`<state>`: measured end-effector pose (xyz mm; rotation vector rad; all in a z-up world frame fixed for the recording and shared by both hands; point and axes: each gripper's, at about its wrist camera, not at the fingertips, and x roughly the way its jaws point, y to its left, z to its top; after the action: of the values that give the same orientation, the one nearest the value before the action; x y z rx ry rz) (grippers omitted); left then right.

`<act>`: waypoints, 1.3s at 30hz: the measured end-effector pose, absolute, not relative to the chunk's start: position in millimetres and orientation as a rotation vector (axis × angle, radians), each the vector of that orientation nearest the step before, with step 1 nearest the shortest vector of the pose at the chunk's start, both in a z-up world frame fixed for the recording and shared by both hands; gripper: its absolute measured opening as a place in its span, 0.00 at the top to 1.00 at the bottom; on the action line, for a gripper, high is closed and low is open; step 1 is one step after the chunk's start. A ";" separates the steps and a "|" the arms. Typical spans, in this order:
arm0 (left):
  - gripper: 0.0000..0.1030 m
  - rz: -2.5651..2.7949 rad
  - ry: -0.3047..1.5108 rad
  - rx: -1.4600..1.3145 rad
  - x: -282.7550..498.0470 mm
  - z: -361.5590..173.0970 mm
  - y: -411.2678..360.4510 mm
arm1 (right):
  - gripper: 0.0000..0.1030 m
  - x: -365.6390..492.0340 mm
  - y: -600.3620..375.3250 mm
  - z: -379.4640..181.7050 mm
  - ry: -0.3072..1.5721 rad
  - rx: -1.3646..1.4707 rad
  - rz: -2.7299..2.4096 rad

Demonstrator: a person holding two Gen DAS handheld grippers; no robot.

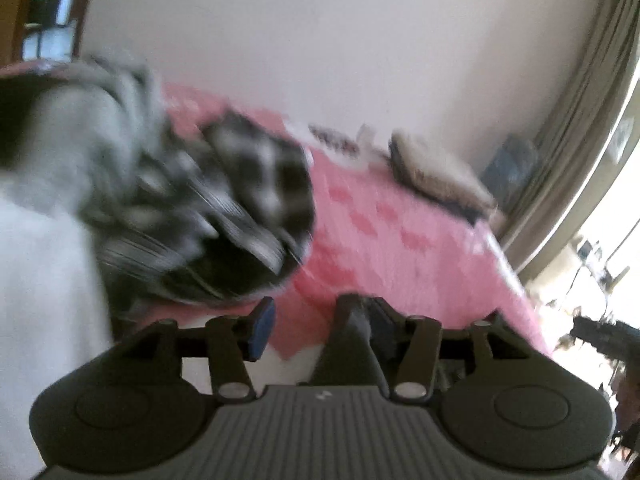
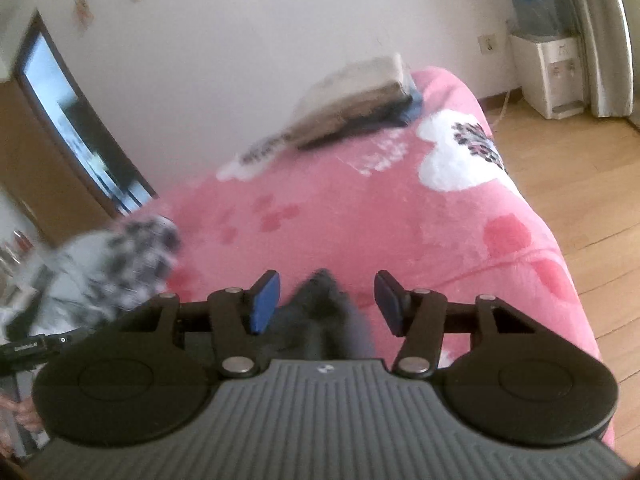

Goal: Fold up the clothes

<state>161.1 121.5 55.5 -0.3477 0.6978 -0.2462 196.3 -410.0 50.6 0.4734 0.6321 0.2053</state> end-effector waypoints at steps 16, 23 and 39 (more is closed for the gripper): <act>0.37 -0.020 0.579 -0.308 -43.7 189.4 266.9 | 0.44 78.6 -262.2 105.2 0.687 0.513 0.788; 0.44 -0.191 1.028 -0.376 -70.0 44.3 210.2 | 0.44 24.0 -189.6 56.4 0.915 0.408 0.932; 0.96 -0.133 1.119 -0.304 -115.0 -29.4 166.6 | 0.44 -38.7 -159.1 38.4 1.003 0.295 0.976</act>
<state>-115.0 166.6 -29.4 -0.3037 1.1193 -0.1327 -38.7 -159.1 38.4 0.2952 1.0029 0.9757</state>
